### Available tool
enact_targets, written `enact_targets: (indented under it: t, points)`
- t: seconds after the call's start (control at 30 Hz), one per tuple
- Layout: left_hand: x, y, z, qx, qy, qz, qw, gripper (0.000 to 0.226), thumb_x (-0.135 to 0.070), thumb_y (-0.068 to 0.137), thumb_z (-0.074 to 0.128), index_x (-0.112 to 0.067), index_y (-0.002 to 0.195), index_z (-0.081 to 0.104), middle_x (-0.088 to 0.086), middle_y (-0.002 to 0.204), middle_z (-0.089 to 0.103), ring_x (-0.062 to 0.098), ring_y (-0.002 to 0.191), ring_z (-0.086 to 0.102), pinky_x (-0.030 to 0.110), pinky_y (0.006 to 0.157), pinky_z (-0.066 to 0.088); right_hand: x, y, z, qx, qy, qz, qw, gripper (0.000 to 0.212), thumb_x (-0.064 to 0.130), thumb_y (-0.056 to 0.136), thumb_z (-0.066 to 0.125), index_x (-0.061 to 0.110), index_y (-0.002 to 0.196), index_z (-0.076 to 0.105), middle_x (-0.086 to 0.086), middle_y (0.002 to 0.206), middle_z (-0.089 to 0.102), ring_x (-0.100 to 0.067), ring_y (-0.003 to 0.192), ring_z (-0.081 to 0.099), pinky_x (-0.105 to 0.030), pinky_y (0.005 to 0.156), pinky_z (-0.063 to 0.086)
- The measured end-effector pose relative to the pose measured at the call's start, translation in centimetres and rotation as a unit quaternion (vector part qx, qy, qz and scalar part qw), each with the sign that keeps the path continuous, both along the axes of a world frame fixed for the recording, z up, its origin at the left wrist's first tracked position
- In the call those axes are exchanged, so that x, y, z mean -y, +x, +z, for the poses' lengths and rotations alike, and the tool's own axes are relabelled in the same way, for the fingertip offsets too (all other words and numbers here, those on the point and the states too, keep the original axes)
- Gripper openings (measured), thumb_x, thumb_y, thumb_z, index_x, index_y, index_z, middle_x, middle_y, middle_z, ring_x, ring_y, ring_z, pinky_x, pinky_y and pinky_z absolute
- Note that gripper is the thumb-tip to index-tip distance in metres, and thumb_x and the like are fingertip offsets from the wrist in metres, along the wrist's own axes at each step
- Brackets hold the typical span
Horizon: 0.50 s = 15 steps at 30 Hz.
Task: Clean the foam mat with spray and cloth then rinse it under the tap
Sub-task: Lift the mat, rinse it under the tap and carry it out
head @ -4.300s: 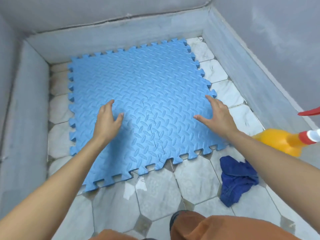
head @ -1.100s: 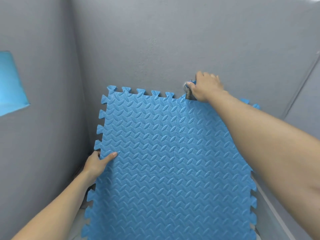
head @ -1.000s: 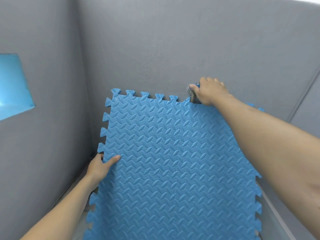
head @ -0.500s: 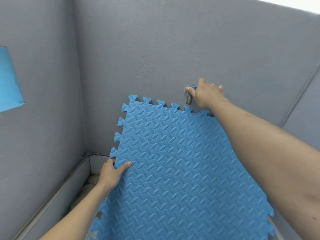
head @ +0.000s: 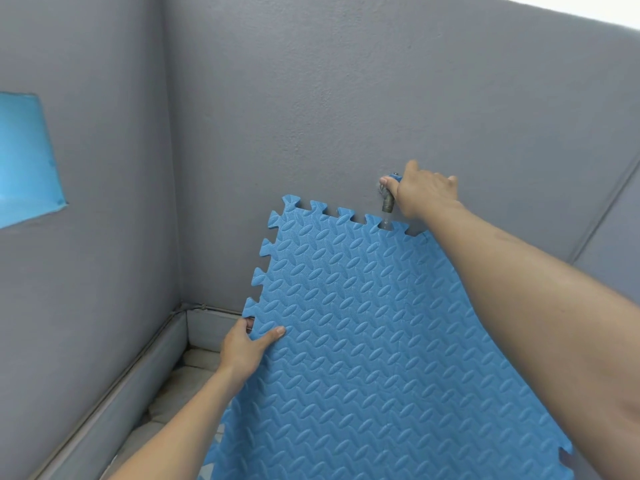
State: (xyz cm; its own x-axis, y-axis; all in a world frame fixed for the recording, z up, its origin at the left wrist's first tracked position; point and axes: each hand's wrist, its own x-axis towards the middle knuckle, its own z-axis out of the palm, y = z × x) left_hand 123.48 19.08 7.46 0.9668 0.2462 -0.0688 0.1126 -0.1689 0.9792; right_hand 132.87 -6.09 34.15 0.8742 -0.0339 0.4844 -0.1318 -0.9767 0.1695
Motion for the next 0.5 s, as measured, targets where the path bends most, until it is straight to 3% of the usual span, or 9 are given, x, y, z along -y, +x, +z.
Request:
enact_targets:
  t: [0.2,0.5]
  points:
    - [0.1,-0.2,0.4,0.006,-0.026,0.0,1.0,0.051,-0.04,0.07,0.082,-0.018,0.11,0.059,-0.007,0.106,0.066,0.014,0.097,0.063,0.03,0.083,0.049,-0.2,-0.1,0.0,0.0,0.003,-0.004,1.0,0.06,0.06,0.099,0.024,0.006,0.119,0.043,-0.017,0.107,0.065,-0.035,0.103,0.058,-0.044,0.08,0.03]
    - [-9.0,-0.9,0.0,-0.01,0.031,0.082,0.996,0.053,-0.043,0.072,0.08,-0.014,0.11,0.059,0.001,0.11,0.065,0.022,0.099,0.062,0.039,0.088,0.05,-0.4,-0.7,0.1,-0.003,0.03,-0.015,0.999,0.062,0.059,0.1,0.025,0.004,0.124,0.044,-0.02,0.12,0.061,-0.036,0.116,0.053,-0.045,0.096,0.031]
